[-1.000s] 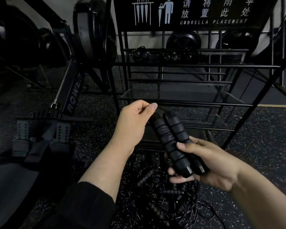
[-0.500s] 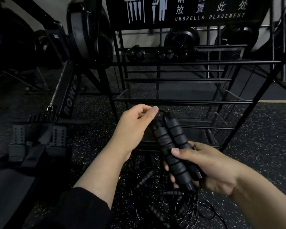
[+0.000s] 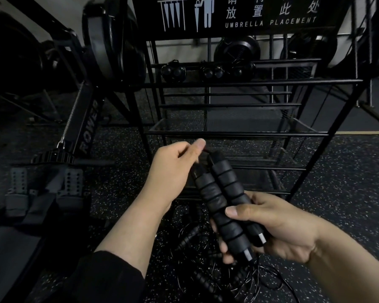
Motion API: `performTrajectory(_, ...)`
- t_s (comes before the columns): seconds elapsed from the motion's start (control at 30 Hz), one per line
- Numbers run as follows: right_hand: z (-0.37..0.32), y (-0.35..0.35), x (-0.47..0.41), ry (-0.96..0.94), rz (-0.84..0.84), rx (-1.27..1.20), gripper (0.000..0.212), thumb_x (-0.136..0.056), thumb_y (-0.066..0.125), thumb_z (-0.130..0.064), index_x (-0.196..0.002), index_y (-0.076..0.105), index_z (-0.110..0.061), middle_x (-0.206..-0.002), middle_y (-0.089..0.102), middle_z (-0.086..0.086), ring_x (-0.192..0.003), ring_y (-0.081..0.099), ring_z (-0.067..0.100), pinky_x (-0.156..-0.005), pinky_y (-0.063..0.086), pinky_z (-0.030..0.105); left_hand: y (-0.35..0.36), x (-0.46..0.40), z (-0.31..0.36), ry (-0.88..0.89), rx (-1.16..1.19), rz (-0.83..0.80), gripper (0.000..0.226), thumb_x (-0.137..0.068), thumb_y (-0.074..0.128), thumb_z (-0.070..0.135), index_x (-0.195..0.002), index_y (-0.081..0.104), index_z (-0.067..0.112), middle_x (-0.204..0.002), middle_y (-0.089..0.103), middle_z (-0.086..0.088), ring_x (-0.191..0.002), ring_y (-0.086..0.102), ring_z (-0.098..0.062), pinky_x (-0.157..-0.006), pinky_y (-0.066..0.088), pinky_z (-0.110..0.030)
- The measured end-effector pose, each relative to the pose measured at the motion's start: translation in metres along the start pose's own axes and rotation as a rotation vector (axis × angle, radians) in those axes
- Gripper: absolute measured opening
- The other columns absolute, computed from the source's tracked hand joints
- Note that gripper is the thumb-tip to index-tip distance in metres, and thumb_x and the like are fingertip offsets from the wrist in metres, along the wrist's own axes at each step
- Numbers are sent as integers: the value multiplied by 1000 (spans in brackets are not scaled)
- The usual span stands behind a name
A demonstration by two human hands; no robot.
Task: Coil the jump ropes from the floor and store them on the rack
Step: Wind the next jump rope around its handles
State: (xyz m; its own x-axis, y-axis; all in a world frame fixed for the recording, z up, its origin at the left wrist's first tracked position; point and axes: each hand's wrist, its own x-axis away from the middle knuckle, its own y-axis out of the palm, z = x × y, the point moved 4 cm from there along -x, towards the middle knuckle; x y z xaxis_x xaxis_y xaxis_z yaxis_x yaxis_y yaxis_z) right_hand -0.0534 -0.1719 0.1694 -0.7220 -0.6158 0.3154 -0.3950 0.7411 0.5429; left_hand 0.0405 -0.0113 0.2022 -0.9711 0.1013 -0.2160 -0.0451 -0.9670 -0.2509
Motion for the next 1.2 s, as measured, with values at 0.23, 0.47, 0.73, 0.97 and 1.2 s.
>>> performTrajectory(0.23,3,-7,-5,-53,6,66,44,-84,73,-10,-123,54,2,-109,65,27,-83,65,35,-72,59,46,-9,-5,-3,78,-95,-36,39,-102,59,34,-64,69,29,-68,69,4,-67,57,-4,-67,44,-28)
performTrajectory(0.47,-13,3,0,-282,-217,-140,41,-92,66,-6,-130,51,-2,-98,58,20,-74,60,28,-65,53,38,-1,0,-6,34,130,-66,33,-110,42,18,-97,71,12,-88,73,7,-83,65,-6,-79,52,-24)
performTrajectory(0.73,-23,-15,2,-367,216,-12,28,-88,63,-2,-115,58,-3,-90,59,22,-66,56,29,-56,51,39,38,13,-11,33,-253,-287,29,-106,38,12,-120,63,17,-113,71,0,-109,64,-15,-100,49,-33)
performTrajectory(0.97,-27,-31,9,-265,640,635,18,-91,69,-10,-101,69,-25,-74,67,-1,-67,61,14,-65,51,34,38,15,-9,25,-594,-384,30,-108,37,26,-79,43,21,-87,61,-5,-84,59,-29,-79,50,-49)
performTrajectory(1.2,-29,-41,3,-99,813,1120,14,-90,67,-21,-89,55,-29,-66,64,-3,-48,53,9,-45,40,22,40,20,-12,65,-942,-513,30,-108,39,32,-83,48,18,-83,54,-2,-81,58,-27,-69,45,-36)
